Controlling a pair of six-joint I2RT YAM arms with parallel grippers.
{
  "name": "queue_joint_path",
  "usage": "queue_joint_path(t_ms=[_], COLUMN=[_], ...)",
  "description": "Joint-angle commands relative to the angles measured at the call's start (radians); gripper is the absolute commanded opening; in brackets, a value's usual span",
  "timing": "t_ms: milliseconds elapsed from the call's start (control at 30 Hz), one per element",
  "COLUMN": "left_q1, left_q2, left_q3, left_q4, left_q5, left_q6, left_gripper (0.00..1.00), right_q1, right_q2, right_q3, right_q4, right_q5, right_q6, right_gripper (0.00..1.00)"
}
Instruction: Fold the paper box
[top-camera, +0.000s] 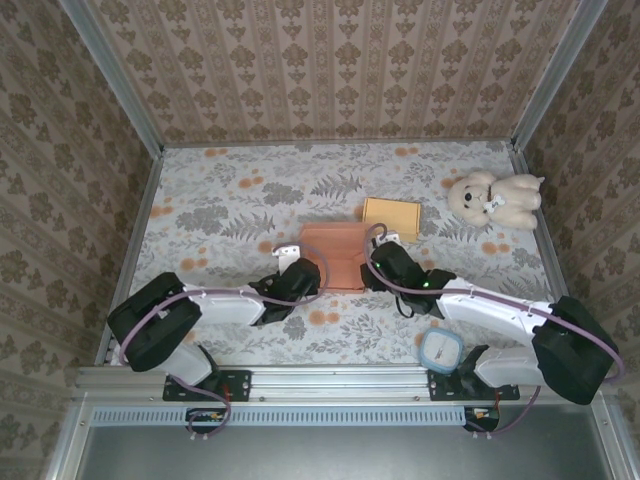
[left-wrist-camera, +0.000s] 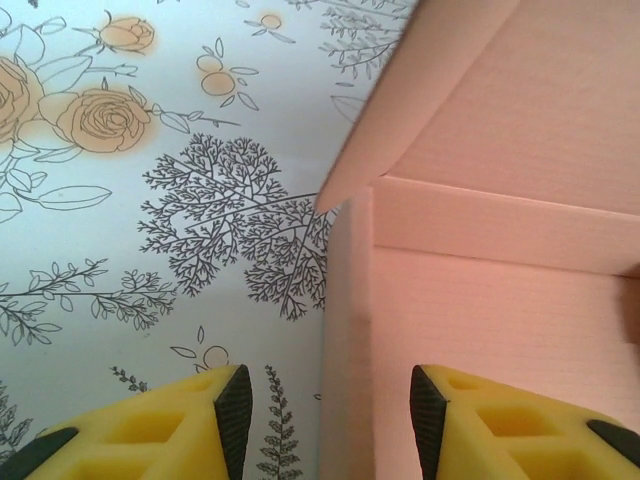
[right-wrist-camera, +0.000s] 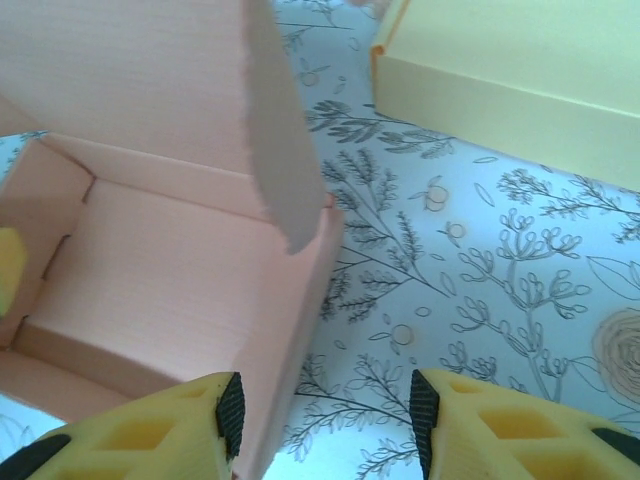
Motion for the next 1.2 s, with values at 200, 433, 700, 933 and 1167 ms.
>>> queue_joint_path(t_ms=[200, 433, 700, 933, 1167], left_q1=[-0.003, 0.043, 0.040, 0.020, 0.012], left_q2=[-0.073, -0.104, -0.047, -0.009, 0.015], left_q3=[-0.020, -0.051, -0.077, -0.089, -0.098], left_q4=[-0.059, -0.044, 0.058, 0.142, 0.165], left_q5=[-0.045, 0.035, 0.073, 0.087, 0.078], left_q6=[-0.011, 0.022, 0.014, 0.001, -0.032], left_gripper=[0.50, 0.48, 0.44, 0.36, 0.30], right_q1=[-0.044, -0.051, -0.052, -0.058, -0.099], right_q2=[0.191, 0.333, 0.418, 0.415, 0.422], right_q3=[0.094, 0.175, 0.252, 0.283, 0.291], right_q4=[-0.030, -0.017, -0.072, -0.065, -0.048], right_q5=[-0.089, -0.093, -0.084, -0.223, -0.296], right_q6=[-0.029, -0.034, -0.073, -0.115, -0.110], right_gripper=[0.44, 0.42, 0.40, 0.39, 0.39])
